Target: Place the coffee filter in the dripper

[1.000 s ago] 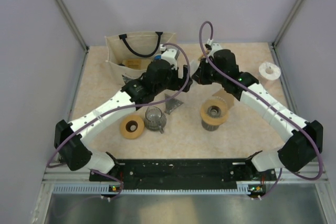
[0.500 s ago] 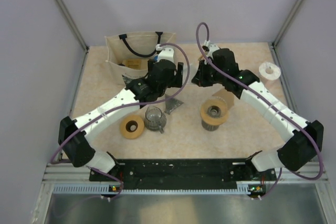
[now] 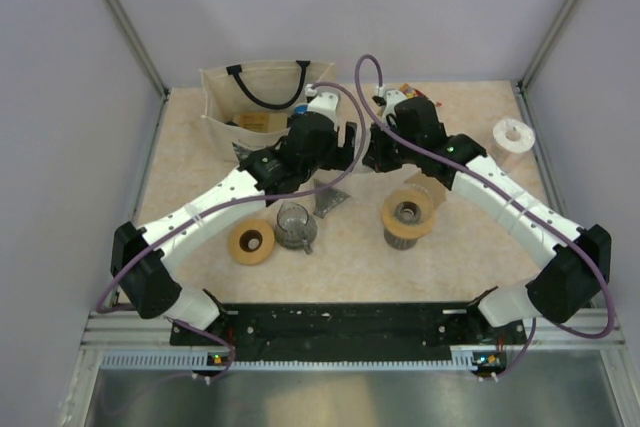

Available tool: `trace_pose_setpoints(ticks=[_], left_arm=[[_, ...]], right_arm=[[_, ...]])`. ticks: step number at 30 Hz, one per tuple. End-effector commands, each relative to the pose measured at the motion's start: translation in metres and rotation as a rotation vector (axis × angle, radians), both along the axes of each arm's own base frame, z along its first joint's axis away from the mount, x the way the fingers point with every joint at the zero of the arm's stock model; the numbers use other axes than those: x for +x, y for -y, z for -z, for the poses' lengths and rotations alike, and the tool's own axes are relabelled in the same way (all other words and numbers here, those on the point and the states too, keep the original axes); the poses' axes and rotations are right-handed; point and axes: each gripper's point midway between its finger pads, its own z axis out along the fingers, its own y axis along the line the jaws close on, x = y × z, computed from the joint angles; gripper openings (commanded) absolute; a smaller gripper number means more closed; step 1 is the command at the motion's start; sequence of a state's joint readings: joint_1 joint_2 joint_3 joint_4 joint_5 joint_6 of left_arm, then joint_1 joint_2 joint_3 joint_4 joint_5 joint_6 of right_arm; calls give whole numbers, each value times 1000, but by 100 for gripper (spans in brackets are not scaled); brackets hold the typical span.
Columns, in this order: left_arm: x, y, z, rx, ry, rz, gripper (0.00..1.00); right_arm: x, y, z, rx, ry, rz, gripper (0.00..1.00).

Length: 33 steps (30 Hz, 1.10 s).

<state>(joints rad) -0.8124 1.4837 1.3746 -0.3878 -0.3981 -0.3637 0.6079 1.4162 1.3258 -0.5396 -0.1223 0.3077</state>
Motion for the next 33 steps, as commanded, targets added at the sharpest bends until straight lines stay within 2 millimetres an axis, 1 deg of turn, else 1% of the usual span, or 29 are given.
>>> trace_pose_setpoints(ticks=[1,3,5,7,8,10,13,16,18,21,22,23,25,30,33], left_arm=[[-16,30,-28,-78,40,212,87],[-15,27,-25,-61,39,199,82],[-11,20,-23,-47,45,159,80],[-9,18,-23,-33,52,152,76],[-9,20,-22,-25,52,162,74],[-14,24,-21,-22,46,203,66],[-19,22,-19,-10,43,227,64],[-13,7,-15,39,51,158,60],[-10,-5,-14,75,53,104,56],[-7,-14,-11,120,63,71,47],[-7,-14,-11,125,60,70,40],[-7,-15,-10,130,55,69,36],[-10,-14,-11,122,43,74,31],[-13,-22,-9,126,40,54,30],[-13,-28,-9,139,43,35,30]], right_arm=[[1,-10,-35,49,100,-41,0],[-1,-10,-37,60,98,-46,0],[-5,-13,-40,75,99,-72,0],[-8,-17,-42,90,93,-94,0],[-9,-18,-41,92,88,-100,0],[-10,-18,-43,97,85,-96,0],[-8,-16,-45,91,81,-78,0],[-7,-12,-44,75,83,-63,0],[-7,-10,-44,67,83,-59,0],[-7,-8,-44,53,90,-54,0],[-6,-7,-45,52,93,-48,0],[-6,-7,-45,51,94,-46,0],[-4,-5,-45,44,97,-36,0],[2,6,-40,-1,106,13,0],[2,9,-42,-10,114,23,0]])
